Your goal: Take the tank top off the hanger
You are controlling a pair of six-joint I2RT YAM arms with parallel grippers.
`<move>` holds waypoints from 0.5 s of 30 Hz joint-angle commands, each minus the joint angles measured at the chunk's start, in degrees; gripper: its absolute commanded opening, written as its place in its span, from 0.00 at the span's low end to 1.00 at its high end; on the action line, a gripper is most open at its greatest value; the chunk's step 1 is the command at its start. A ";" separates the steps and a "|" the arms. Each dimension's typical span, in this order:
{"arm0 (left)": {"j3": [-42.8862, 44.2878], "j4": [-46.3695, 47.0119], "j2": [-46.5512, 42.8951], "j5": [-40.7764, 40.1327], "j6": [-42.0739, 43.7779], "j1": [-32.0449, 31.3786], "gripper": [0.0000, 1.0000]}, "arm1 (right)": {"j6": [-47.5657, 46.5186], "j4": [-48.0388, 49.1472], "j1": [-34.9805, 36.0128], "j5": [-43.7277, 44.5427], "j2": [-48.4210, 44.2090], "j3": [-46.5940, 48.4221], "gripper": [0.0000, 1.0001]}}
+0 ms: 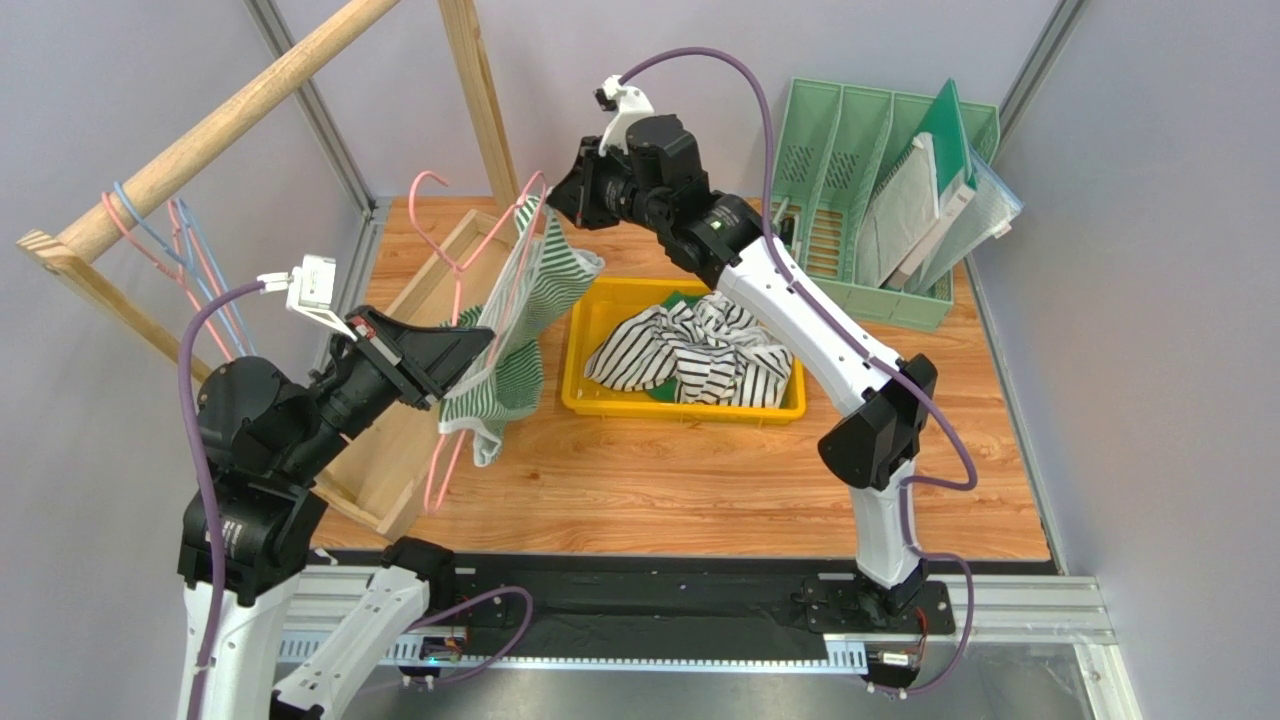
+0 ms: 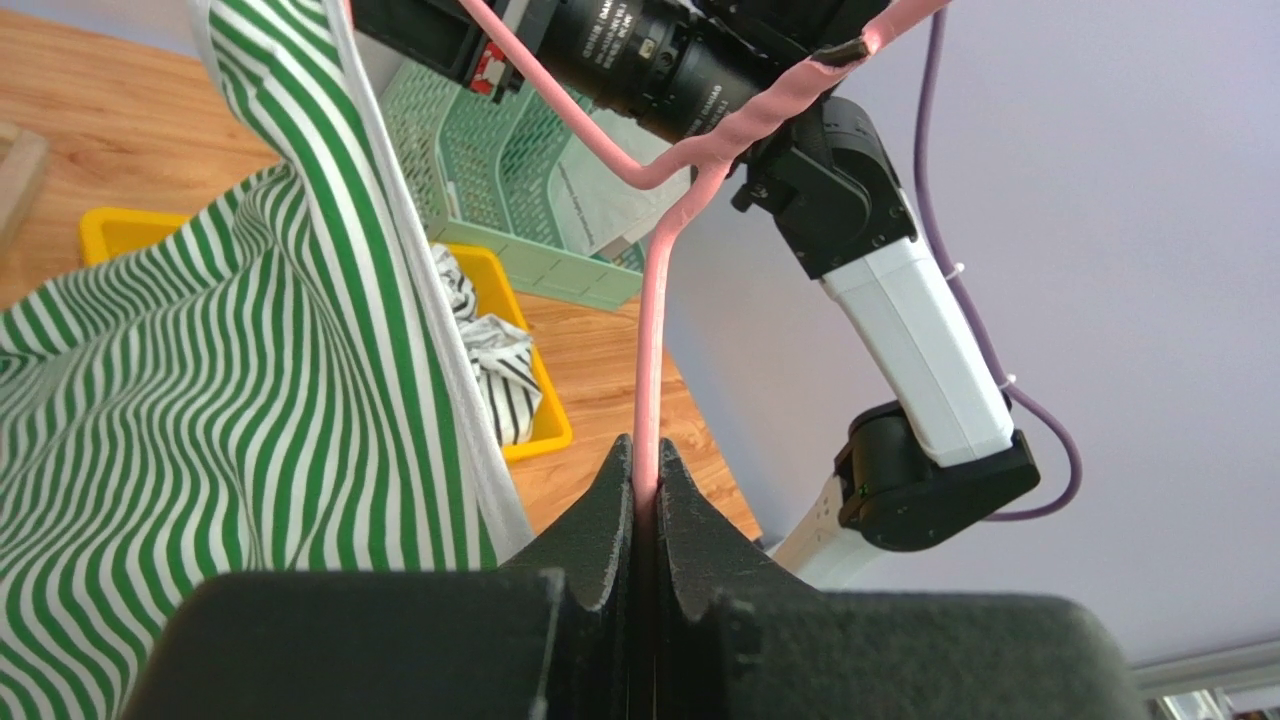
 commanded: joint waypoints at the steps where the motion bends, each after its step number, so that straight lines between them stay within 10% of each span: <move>1: 2.23 2.44 -1.51 0.83 0.68 -0.06 0.00 | 1.44 0.44 -3.41 -0.32 1.28 0.40 0.00; 15: -8.50 26.86 -4.33 -13.93 11.40 -0.14 0.00 | 4.51 7.29 -0.08 -14.64 -10.66 -21.74 0.00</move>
